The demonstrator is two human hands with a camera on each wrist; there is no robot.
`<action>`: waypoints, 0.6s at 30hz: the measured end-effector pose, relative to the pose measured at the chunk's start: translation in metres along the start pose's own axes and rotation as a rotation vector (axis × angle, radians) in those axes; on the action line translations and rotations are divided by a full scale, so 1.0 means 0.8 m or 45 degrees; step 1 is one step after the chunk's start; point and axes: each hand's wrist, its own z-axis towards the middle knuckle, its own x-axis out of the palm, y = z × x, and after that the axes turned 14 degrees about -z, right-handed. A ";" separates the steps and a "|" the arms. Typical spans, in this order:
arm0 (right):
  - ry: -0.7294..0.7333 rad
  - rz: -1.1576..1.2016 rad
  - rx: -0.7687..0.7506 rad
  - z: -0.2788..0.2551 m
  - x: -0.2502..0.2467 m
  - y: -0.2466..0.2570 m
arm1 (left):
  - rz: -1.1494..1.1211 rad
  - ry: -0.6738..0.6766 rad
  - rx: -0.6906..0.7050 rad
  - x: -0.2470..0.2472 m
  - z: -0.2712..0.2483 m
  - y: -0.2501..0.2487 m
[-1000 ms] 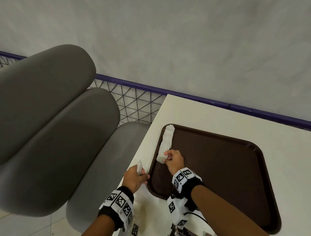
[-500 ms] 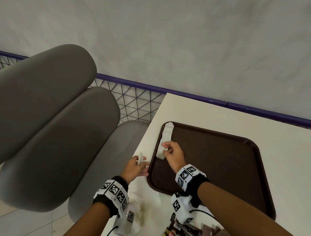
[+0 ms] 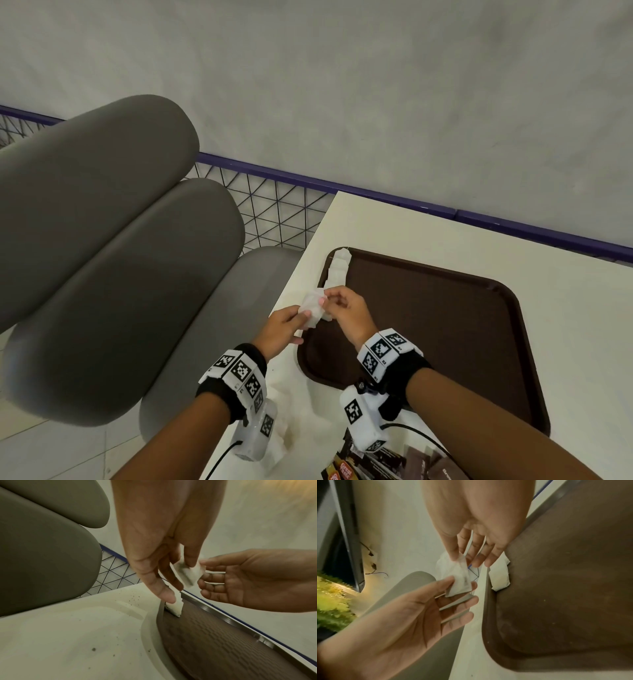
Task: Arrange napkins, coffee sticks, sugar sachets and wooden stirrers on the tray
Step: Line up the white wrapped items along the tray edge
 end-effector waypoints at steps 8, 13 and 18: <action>0.049 -0.079 -0.019 -0.006 -0.004 -0.026 | -0.001 0.018 -0.127 0.023 0.006 0.000; -0.084 -0.207 0.101 0.008 -0.002 -0.040 | 0.225 -0.150 -0.032 0.023 0.014 0.007; -0.086 -0.383 0.194 0.019 0.004 -0.049 | 0.060 -0.339 0.023 -0.006 0.011 0.012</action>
